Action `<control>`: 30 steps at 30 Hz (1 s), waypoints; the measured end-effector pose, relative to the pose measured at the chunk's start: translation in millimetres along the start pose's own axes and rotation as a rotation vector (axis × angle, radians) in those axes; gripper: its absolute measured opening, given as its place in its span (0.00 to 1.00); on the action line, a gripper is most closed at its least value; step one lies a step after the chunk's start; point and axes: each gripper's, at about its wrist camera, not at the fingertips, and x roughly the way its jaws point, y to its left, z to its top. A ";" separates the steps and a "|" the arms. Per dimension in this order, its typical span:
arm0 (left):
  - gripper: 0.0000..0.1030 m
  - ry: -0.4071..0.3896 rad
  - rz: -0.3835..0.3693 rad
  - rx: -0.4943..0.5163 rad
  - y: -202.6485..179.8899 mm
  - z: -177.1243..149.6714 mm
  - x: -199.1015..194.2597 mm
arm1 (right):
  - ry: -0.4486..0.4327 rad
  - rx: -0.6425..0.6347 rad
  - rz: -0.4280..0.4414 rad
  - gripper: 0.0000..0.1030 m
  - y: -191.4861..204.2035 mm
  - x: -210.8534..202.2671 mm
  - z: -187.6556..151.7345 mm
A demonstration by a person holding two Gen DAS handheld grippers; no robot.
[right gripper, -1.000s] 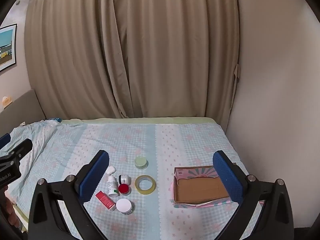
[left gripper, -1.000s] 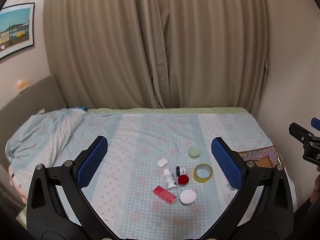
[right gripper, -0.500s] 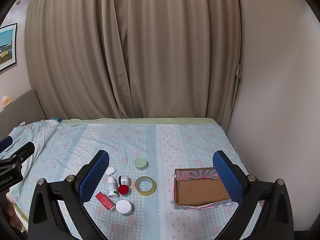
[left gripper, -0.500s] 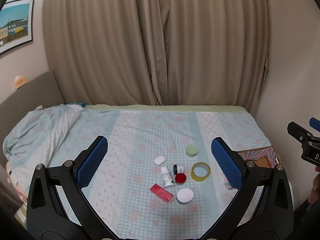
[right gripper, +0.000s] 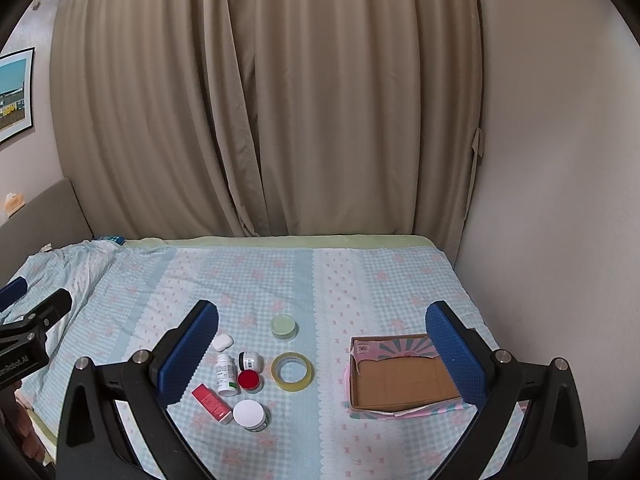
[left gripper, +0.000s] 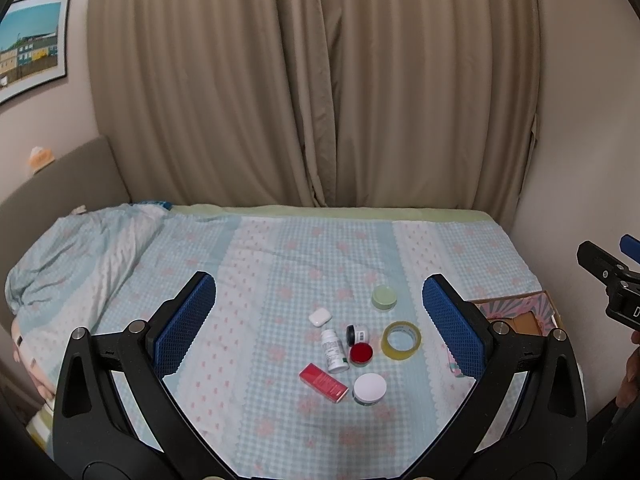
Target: Organize rigid objects
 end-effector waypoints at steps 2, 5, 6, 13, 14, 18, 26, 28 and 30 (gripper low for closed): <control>1.00 -0.001 0.001 -0.001 0.3 -0.4 -0.3 | -0.002 0.004 0.009 1.00 -1.5 -0.3 -0.3; 1.00 0.002 -0.001 -0.003 1.1 -1.8 -1.1 | -0.002 0.004 0.008 1.00 -1.2 -0.3 -1.2; 1.00 0.003 -0.002 -0.004 1.8 -2.6 -1.6 | 0.001 0.001 0.002 1.00 -0.8 0.0 -1.8; 1.00 0.011 -0.004 -0.014 5.1 -2.3 -1.7 | 0.005 -0.003 0.000 1.00 0.6 -0.5 -0.6; 1.00 0.009 -0.005 -0.015 5.0 -2.1 -2.1 | 0.005 -0.002 -0.002 1.00 0.8 -0.7 0.3; 1.00 0.006 -0.010 -0.012 5.1 -3.0 -3.5 | 0.005 -0.001 -0.001 1.00 -0.2 -0.6 0.4; 1.00 0.006 -0.012 -0.015 3.8 -3.8 -3.5 | 0.003 0.005 0.001 1.00 1.4 -3.8 1.5; 1.00 0.003 -0.016 -0.017 3.2 -3.5 -4.6 | 0.002 0.001 -0.007 1.00 1.7 -4.3 1.6; 1.00 0.000 -0.019 -0.015 2.6 -3.3 -5.6 | -0.001 -0.001 -0.008 1.00 0.5 -4.8 1.6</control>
